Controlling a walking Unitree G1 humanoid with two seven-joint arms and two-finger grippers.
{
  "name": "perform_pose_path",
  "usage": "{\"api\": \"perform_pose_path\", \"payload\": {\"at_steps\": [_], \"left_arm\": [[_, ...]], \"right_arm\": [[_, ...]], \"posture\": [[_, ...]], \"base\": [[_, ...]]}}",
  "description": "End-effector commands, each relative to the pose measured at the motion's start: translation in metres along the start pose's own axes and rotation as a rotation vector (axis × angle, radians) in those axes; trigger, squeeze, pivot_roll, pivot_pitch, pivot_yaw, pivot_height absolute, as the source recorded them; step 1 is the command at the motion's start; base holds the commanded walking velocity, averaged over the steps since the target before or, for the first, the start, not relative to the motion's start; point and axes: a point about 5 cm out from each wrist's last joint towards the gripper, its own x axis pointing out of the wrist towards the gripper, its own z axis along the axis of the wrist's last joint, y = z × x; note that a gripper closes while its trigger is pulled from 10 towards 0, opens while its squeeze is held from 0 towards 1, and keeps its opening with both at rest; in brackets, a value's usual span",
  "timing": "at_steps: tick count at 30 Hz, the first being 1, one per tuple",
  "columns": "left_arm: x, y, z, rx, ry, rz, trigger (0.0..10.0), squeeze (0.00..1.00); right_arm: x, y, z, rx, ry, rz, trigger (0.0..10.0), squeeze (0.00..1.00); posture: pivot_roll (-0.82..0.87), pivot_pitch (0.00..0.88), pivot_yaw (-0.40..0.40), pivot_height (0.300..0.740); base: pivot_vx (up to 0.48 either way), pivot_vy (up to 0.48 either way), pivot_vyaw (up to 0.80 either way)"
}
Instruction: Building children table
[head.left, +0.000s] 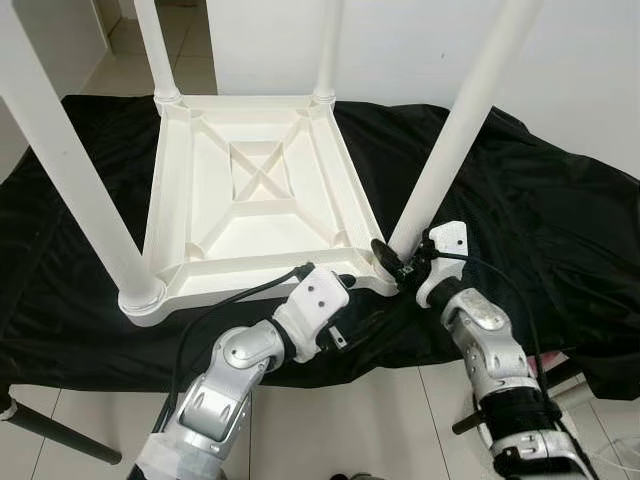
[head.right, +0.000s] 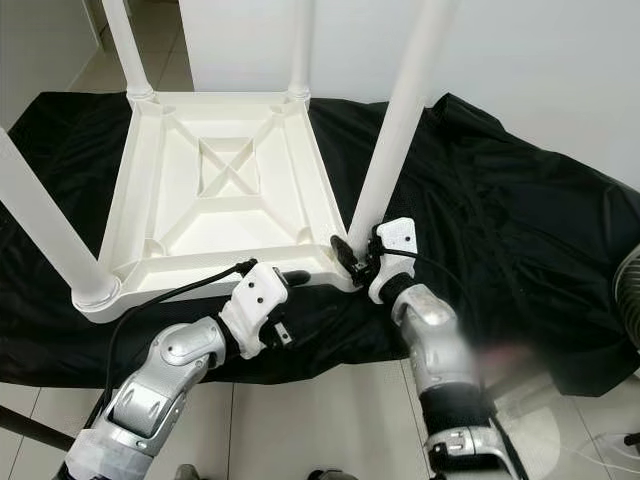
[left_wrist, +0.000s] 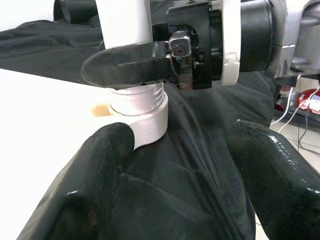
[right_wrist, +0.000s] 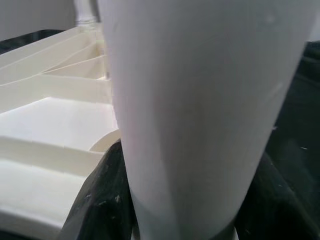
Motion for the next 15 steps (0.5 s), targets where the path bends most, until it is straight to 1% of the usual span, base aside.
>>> {"api": "perform_pose_path", "payload": {"at_steps": [1,2,3,5,6,7,8,9,11,12,15], "left_arm": [[0.000,-0.002,-0.003,-0.008,0.005,0.021,10.0,0.00],[0.000,-0.003,-0.003,-0.009,0.006,0.020,10.0,0.00],[0.000,-0.003,-0.003,-0.008,0.007,0.019,10.0,0.00],[-0.001,-0.003,-0.004,-0.007,0.008,0.019,10.0,0.00],[-0.001,-0.003,-0.004,-0.007,0.008,0.019,10.0,0.00],[0.000,-0.003,-0.004,-0.007,0.007,0.019,10.0,0.00],[0.000,-0.004,-0.004,-0.008,0.006,0.019,10.0,0.00],[0.000,-0.004,-0.004,-0.008,0.006,0.019,10.0,0.00],[0.001,-0.004,-0.004,-0.008,0.005,0.018,10.0,0.00],[0.001,-0.004,-0.004,-0.008,0.005,0.018,10.0,0.00],[0.001,-0.004,-0.004,-0.005,0.004,0.017,10.0,0.00]], "right_arm": [[-0.003,-0.006,0.004,0.012,-0.017,-0.063,10.0,0.00],[-0.003,-0.005,0.004,0.019,-0.021,-0.088,10.0,0.00],[-0.004,-0.004,0.005,0.036,-0.022,-0.143,10.0,0.00],[-0.008,0.003,0.000,0.068,0.013,-0.290,10.0,0.00],[-0.008,0.003,0.000,0.068,0.013,-0.290,10.0,0.00],[-0.010,0.010,-0.003,0.089,0.032,-0.369,10.0,0.00],[-0.011,0.015,-0.005,0.102,0.045,-0.415,10.0,0.00],[-0.011,0.015,-0.005,0.102,0.045,-0.415,10.0,0.00],[-0.010,0.025,-0.006,0.121,0.046,-0.478,10.0,0.00],[-0.010,0.025,-0.006,0.121,0.046,-0.478,10.0,0.00],[-0.003,0.036,-0.005,0.137,0.053,-0.515,10.0,0.00]], "posture": [[-0.03,0.070,-0.055,0.740],[-0.03,0.067,-0.057,0.740],[-0.03,0.066,-0.058,0.740],[-0.03,0.063,-0.060,0.740],[-0.03,0.063,-0.060,0.740],[-0.03,0.060,-0.061,0.740],[-0.03,0.060,-0.061,0.740],[-0.03,0.060,-0.061,0.740],[-0.03,0.055,-0.063,0.740],[-0.03,0.055,-0.063,0.740],[-0.03,0.055,-0.062,0.740]], "base": [[0.000,0.000,0.00],[0.000,0.000,0.00],[0.000,0.000,0.00],[0.000,0.000,0.00],[0.000,0.000,0.00],[0.000,0.000,0.00],[0.000,0.000,0.00],[0.000,0.000,0.00],[0.000,0.000,0.00],[0.000,0.000,0.00],[0.000,0.000,0.00]]}}
